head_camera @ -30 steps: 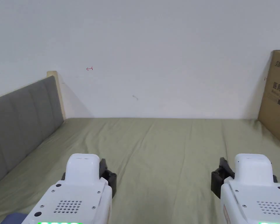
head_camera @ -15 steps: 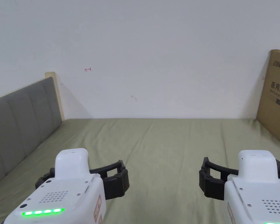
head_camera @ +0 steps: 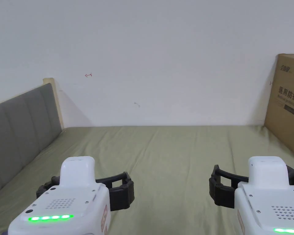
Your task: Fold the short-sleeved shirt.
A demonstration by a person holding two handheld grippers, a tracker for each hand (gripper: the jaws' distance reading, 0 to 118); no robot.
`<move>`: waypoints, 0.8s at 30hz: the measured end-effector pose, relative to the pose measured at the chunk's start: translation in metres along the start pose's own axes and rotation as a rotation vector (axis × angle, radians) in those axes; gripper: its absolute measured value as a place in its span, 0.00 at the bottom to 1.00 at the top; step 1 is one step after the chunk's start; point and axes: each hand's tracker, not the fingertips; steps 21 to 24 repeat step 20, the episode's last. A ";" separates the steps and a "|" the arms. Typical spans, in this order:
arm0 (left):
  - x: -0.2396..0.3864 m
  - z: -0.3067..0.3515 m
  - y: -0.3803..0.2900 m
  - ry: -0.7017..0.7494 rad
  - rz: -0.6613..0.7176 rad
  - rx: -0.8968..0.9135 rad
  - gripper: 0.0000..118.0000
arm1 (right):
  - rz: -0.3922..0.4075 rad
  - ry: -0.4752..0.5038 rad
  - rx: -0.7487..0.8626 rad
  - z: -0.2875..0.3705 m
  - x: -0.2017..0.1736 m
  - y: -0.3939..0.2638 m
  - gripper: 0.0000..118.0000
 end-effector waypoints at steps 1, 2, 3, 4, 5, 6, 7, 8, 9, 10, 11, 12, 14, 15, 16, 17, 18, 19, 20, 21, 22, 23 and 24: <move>0.001 -0.001 0.000 -0.005 -0.010 -0.017 1.00 | 0.002 -0.001 0.002 0.000 0.000 0.000 0.99; 0.002 -0.002 -0.001 -0.016 -0.014 -0.034 1.00 | 0.003 -0.002 0.000 0.000 0.000 -0.001 0.99; 0.002 -0.002 -0.001 -0.029 0.001 -0.043 1.00 | 0.001 0.000 -0.003 0.000 0.000 -0.001 0.99; 0.002 -0.003 -0.002 -0.037 0.007 -0.047 1.00 | -0.001 0.003 -0.004 0.000 0.000 -0.001 0.99; 0.002 -0.003 -0.003 -0.048 0.022 -0.046 1.00 | -0.002 0.005 -0.007 0.000 0.000 -0.001 0.99; 0.002 -0.004 -0.006 -0.051 0.034 -0.044 1.00 | 0.000 0.005 -0.010 0.000 0.000 -0.002 0.99; 0.002 -0.004 -0.007 -0.045 0.037 -0.042 1.00 | 0.003 0.004 -0.011 0.000 0.000 -0.002 0.99; 0.002 -0.004 -0.008 -0.027 0.047 -0.038 1.00 | 0.010 0.005 -0.013 0.000 0.001 -0.003 0.99; 0.002 -0.004 -0.010 0.000 0.060 -0.031 1.00 | 0.018 0.004 -0.015 0.000 0.001 -0.003 0.99; 0.002 -0.004 -0.012 0.011 0.067 -0.022 1.00 | 0.024 0.002 -0.018 0.000 0.001 -0.004 0.99; 0.000 -0.004 -0.013 0.004 0.069 -0.008 1.00 | 0.030 0.002 -0.022 -0.001 0.001 -0.005 0.99; -0.002 -0.003 -0.014 -0.019 0.063 0.013 1.00 | 0.032 0.001 -0.025 -0.002 0.001 -0.005 0.99; 0.000 -0.004 -0.012 -0.045 0.022 0.004 1.00 | 0.025 0.000 -0.029 -0.002 0.002 -0.006 0.99; 0.000 -0.004 -0.011 -0.053 0.016 0.000 1.00 | 0.016 0.003 -0.033 -0.002 0.002 -0.007 0.99; 0.000 -0.003 -0.010 -0.070 0.014 -0.002 0.99 | 0.008 0.007 -0.035 -0.003 0.003 -0.007 0.99; 0.000 -0.003 -0.010 -0.097 0.020 -0.003 0.98 | 0.002 0.011 -0.036 -0.003 0.003 -0.007 0.99; 0.000 -0.003 -0.010 -0.095 0.014 -0.004 0.98 | 0.000 0.011 -0.038 -0.003 0.003 -0.007 0.99; 0.004 -0.002 -0.008 -0.079 0.004 -0.009 0.99 | 0.000 0.010 -0.039 -0.003 0.003 -0.007 0.99; 0.005 0.000 -0.008 -0.035 -0.006 -0.010 0.99 | 0.002 0.008 -0.039 -0.003 0.003 -0.007 0.99; 0.005 0.000 -0.008 -0.035 -0.006 -0.010 0.99 | 0.002 0.008 -0.039 -0.003 0.003 -0.007 0.99; 0.005 0.000 -0.008 -0.035 -0.006 -0.010 0.99 | 0.002 0.008 -0.039 -0.003 0.003 -0.007 0.99; 0.005 0.000 -0.008 -0.035 -0.006 -0.010 0.99 | 0.002 0.008 -0.039 -0.003 0.003 -0.007 0.99; 0.005 0.000 -0.008 -0.035 -0.006 -0.010 0.99 | 0.002 0.008 -0.039 -0.003 0.003 -0.007 0.99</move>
